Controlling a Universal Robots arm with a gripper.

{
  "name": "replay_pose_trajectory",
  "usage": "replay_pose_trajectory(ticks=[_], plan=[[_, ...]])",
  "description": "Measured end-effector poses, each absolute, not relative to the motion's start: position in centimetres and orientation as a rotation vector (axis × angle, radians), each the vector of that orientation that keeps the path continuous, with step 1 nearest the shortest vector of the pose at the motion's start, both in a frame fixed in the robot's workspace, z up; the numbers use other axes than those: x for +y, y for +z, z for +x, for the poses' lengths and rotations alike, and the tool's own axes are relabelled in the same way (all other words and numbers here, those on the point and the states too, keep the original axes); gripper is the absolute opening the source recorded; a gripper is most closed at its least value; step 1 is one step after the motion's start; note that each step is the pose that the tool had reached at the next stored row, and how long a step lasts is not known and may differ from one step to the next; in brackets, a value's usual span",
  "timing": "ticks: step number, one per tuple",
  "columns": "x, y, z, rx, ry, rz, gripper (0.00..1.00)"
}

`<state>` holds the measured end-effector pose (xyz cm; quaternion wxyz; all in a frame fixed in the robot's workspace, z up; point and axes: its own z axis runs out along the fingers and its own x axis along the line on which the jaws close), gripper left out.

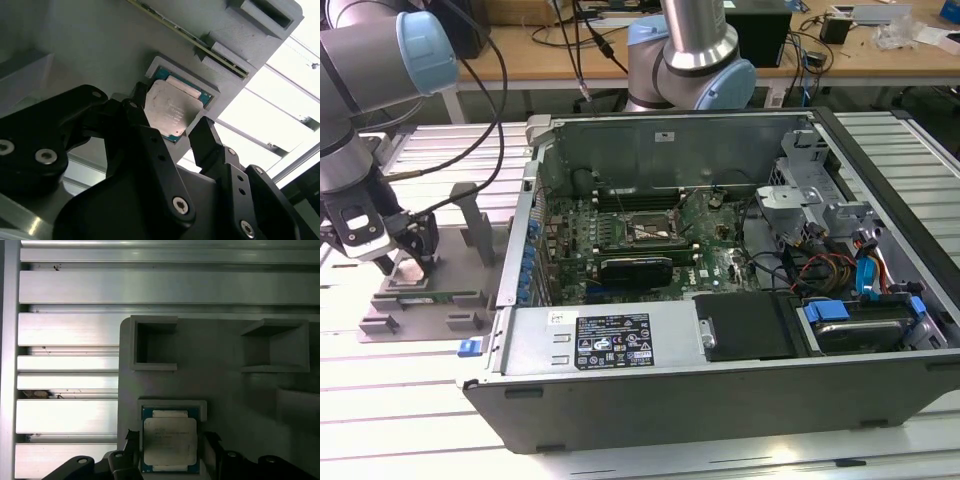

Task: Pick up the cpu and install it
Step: 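Pick up the cpu and move it towards the insertion slot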

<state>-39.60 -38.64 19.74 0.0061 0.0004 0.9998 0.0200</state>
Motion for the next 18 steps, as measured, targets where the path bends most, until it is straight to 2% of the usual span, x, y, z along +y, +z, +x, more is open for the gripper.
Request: replay_pose_trajectory(ticks=[16,18], plan=[[-38.64,18.94,-39.60,3.129,0.062,-0.004,0.61],[-38.64,18.93,-39.60,3.129,0.062,-0.004,0.54]])
